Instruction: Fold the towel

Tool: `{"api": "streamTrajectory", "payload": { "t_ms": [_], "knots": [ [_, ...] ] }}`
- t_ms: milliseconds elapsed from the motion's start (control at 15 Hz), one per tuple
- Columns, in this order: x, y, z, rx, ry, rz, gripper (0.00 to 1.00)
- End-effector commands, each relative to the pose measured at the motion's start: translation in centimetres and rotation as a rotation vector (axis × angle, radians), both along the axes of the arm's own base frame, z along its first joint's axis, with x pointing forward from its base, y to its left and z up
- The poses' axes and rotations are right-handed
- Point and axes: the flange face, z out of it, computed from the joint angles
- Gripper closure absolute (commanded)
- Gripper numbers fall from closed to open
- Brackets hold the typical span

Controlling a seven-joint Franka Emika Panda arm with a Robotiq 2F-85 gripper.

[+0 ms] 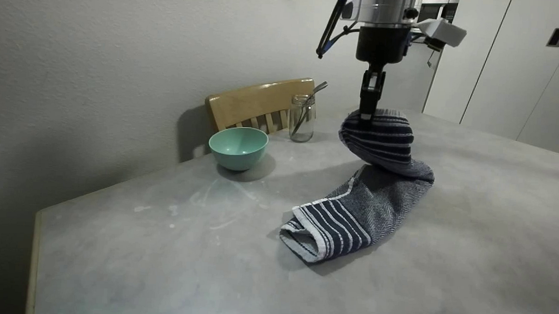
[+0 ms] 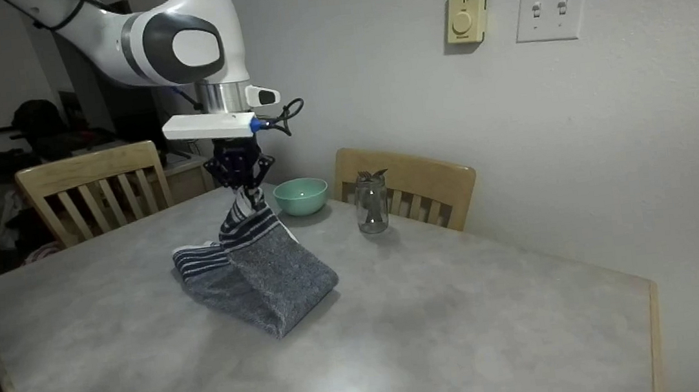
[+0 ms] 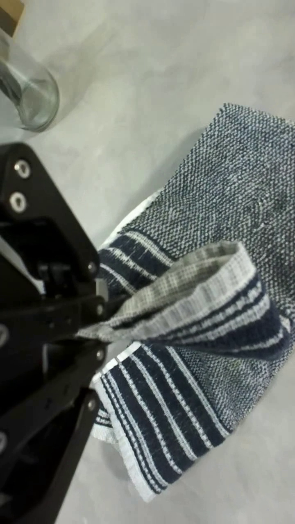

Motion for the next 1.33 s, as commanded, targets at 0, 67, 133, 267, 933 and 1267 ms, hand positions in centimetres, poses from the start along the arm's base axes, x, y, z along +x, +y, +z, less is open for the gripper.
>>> {"api": "streamTrajectory", "payload": {
  "t_ms": [0, 67, 133, 267, 933, 1267],
  "knots": [
    [1.2, 5.5, 0.6, -0.060, 0.010, 0.102, 0.98],
    [1.4, 7.3, 0.8, -0.077, 0.016, 0.124, 0.98],
    [1.6, 8.9, 1.0, -0.085, 0.022, 0.140, 0.98],
    [1.9, 11.2, 1.2, -0.106, 0.037, 0.150, 0.98],
    [2.3, 11.6, -1.5, -0.050, 0.135, 0.155, 0.36],
    [2.6, 10.8, -0.2, -0.001, 0.127, 0.173, 0.02]
  ]
}}
